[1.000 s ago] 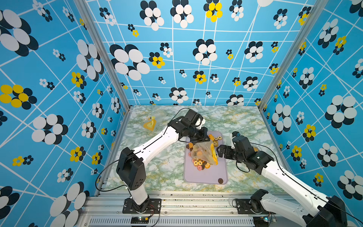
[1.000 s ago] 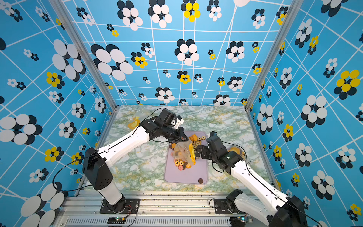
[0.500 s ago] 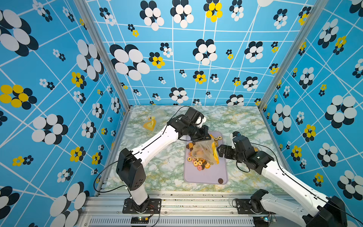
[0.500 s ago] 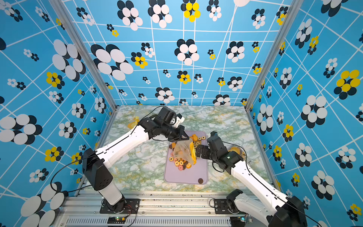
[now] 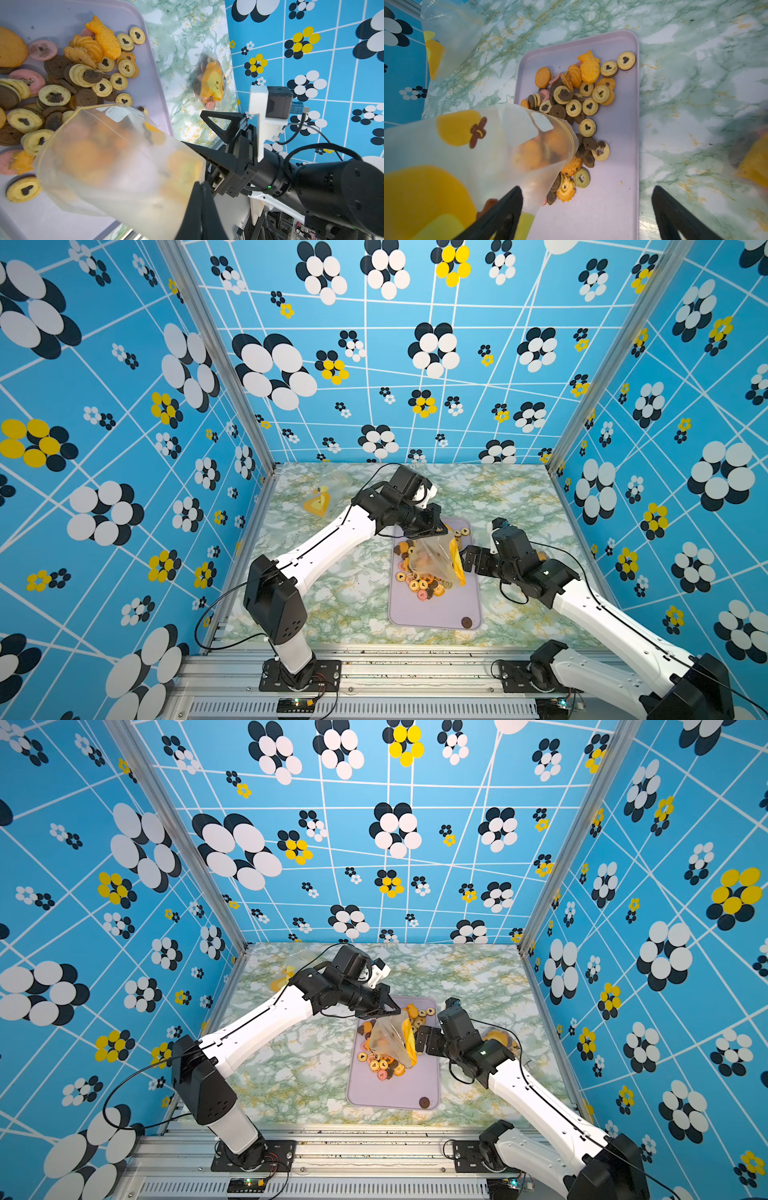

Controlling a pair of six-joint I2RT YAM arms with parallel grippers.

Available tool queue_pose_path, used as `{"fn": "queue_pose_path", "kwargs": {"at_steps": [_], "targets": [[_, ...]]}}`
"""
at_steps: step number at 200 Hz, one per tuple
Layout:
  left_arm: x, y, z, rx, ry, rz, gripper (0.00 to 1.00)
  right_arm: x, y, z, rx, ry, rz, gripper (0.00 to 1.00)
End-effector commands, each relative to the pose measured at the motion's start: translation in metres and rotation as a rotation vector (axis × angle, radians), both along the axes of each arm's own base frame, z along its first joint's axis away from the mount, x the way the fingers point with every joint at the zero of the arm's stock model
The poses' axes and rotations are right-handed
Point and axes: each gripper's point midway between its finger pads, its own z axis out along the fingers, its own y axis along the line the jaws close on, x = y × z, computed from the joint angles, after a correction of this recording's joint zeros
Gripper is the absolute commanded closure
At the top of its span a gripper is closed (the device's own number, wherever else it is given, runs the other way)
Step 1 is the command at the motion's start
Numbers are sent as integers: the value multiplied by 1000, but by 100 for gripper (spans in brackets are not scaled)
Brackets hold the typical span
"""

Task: Pour cookies out of the ziploc bag
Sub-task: 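Pour the cookies out of the ziploc bag onto the tray.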

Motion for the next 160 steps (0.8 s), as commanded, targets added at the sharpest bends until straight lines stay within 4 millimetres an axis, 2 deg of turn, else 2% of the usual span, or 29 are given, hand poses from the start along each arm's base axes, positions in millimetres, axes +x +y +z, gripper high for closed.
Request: {"fn": "queue_pose_path", "kwargs": {"at_steps": [1,36,51,72,99,121,134,160], "targets": [[-4,-2,-8,-4,5,-12,100,-1,-3,-5,2,9,-8,1],[-1,1,-30,33,11,-9,100,-2,-4,-2,3,5,-9,1],[-1,2,-32,35,19,-6,100,-3,-5,0,5,-1,-10,1],[-3,1,-11,12,5,-7,100,-5,-6,3,8,-7,-11,1],[-8,3,32,-27,-46,-13,100,-5,-7,1,13,-6,-15,1],[-12,7,50,-47,-63,-7,100,-4,-4,-2,25,-1,-13,1],[-12,8,46,-38,-68,-5,100,-3,-2,-2,31,2,-13,1],[-7,4,14,-25,-28,-6,100,0,-1,-2,31,3,-12,1]]}}
